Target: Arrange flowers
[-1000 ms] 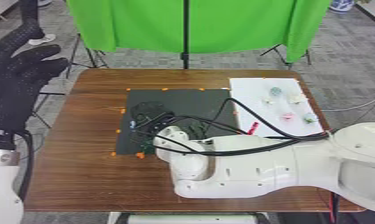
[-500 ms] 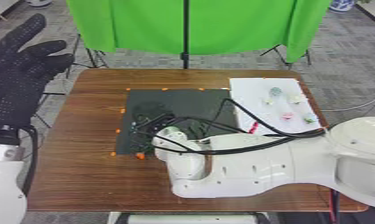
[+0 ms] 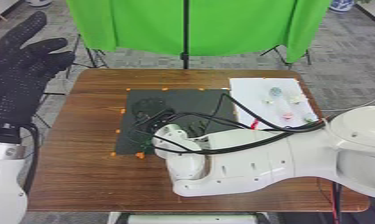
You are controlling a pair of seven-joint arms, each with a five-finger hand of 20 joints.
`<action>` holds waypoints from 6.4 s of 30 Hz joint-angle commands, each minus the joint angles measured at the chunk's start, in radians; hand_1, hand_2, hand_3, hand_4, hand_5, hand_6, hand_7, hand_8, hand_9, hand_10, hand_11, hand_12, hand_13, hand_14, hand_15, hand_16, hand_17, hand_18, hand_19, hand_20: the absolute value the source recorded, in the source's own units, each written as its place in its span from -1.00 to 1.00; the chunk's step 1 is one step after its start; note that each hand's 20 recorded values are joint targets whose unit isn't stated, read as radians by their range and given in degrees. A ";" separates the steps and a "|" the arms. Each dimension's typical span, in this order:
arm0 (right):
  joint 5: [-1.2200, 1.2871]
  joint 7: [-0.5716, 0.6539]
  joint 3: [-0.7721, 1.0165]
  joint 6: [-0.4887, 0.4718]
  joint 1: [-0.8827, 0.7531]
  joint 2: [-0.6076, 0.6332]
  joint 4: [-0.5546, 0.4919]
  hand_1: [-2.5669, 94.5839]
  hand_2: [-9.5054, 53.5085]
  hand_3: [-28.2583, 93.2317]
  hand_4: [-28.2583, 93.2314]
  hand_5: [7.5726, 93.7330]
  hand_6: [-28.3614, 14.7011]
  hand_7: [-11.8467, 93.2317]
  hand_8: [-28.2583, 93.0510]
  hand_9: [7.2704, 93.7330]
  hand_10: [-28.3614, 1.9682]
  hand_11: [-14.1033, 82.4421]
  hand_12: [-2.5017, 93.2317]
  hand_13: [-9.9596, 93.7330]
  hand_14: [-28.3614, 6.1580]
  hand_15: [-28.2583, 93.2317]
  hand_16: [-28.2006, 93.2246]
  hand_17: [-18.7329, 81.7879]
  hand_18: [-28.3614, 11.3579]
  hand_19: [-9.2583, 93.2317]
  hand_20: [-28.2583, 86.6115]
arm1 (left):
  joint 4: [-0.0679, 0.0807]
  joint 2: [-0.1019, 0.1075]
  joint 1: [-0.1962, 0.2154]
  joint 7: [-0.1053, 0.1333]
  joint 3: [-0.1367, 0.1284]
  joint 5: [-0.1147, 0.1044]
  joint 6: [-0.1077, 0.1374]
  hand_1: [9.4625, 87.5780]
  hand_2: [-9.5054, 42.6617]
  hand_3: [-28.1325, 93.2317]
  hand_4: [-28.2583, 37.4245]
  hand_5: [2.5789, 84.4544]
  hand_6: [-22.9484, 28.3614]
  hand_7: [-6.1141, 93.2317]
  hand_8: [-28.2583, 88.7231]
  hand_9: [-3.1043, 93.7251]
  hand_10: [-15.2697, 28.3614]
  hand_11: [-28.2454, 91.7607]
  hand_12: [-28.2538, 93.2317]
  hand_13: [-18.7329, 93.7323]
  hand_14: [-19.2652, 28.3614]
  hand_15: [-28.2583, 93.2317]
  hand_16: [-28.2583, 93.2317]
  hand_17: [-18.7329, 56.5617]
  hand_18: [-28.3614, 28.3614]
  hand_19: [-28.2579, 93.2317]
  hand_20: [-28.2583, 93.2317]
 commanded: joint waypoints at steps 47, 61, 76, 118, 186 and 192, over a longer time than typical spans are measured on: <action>0.120 0.136 0.970 -0.131 -0.693 0.737 -0.128 -0.17 -1.00 0.68 -0.97 -0.11 0.18 -0.56 -0.72 0.60 -0.17 -0.21 -0.62 0.73 0.14 0.37 -0.28 0.24 -0.59 0.96 -0.72 | -0.079 -0.121 0.283 -0.038 -0.099 -0.014 0.080 -0.65 -0.38 0.76 -0.82 -0.27 0.19 -0.53 -0.70 -0.23 0.68 0.00 -0.33 -0.18 1.00 0.49 -0.73 -0.64 0.92 0.47 -0.08; 0.130 0.149 0.859 -0.136 -0.657 0.743 -0.041 -0.14 -1.00 0.67 -0.97 -0.01 0.33 -0.53 -0.73 0.59 -0.19 -0.23 -0.63 0.71 0.13 0.38 -0.28 0.24 -0.59 0.97 -0.77 | -0.061 -0.108 0.233 -0.072 -0.077 -0.010 0.060 -0.65 -0.38 0.76 -0.82 -0.27 0.19 -0.53 -0.70 -0.23 0.68 0.00 -0.33 -0.18 1.00 0.49 -0.73 -0.64 0.93 0.47 -0.08; -0.035 0.163 0.644 0.010 -0.552 0.717 -0.013 -0.09 -1.00 0.67 -1.00 0.18 0.43 -0.50 -0.74 0.68 0.10 -0.28 -0.63 0.77 0.23 0.31 -0.26 0.27 -0.50 0.92 -0.79 | -0.049 -0.107 0.199 -0.105 -0.069 -0.003 0.045 -0.65 -0.38 0.76 -0.82 -0.27 0.19 -0.53 -0.70 -0.23 0.68 0.00 -0.33 -0.18 1.00 0.49 -0.73 -0.65 0.92 0.47 -0.08; 0.043 -0.264 0.287 -0.033 -0.074 0.195 0.042 0.13 -1.00 0.62 -1.00 0.83 0.49 -0.47 -0.48 1.00 0.56 -0.27 -0.46 0.87 0.53 0.32 -0.15 0.16 -0.35 0.98 -0.61 | -0.037 -0.018 0.088 -0.069 -0.045 0.007 0.011 -0.65 -0.39 0.76 -0.81 -0.27 0.19 -0.54 -0.69 -0.23 0.68 -0.01 -0.33 -0.19 1.00 0.49 -0.72 -0.64 0.92 0.47 -0.08; 0.157 -0.060 -0.004 -0.058 0.091 -0.029 0.148 -0.07 -1.00 0.66 -1.00 0.51 0.44 -0.47 -0.60 0.92 0.40 -0.19 -0.55 0.80 0.45 0.42 -0.20 0.07 -0.42 0.86 -0.34 | 0.012 0.022 -0.077 -0.084 0.046 -0.013 -0.078 -0.64 -0.39 0.76 -0.81 -0.26 0.20 -0.54 -0.69 -0.23 0.68 -0.01 -0.32 -0.18 1.00 0.49 -0.73 -0.64 0.94 0.48 -0.08; 0.161 -0.078 0.013 -0.072 0.081 -0.013 0.136 -0.09 -1.00 0.67 -1.00 0.50 0.43 -0.47 -0.62 0.91 0.38 -0.18 -0.57 0.79 0.44 0.42 -0.20 0.07 -0.44 0.85 -0.32 | 0.000 0.004 -0.027 -0.084 0.014 -0.015 -0.061 -0.64 -0.39 0.76 -0.81 -0.26 0.20 -0.54 -0.69 -0.23 0.69 0.00 -0.32 -0.18 1.00 0.49 -0.73 -0.64 0.94 0.48 -0.08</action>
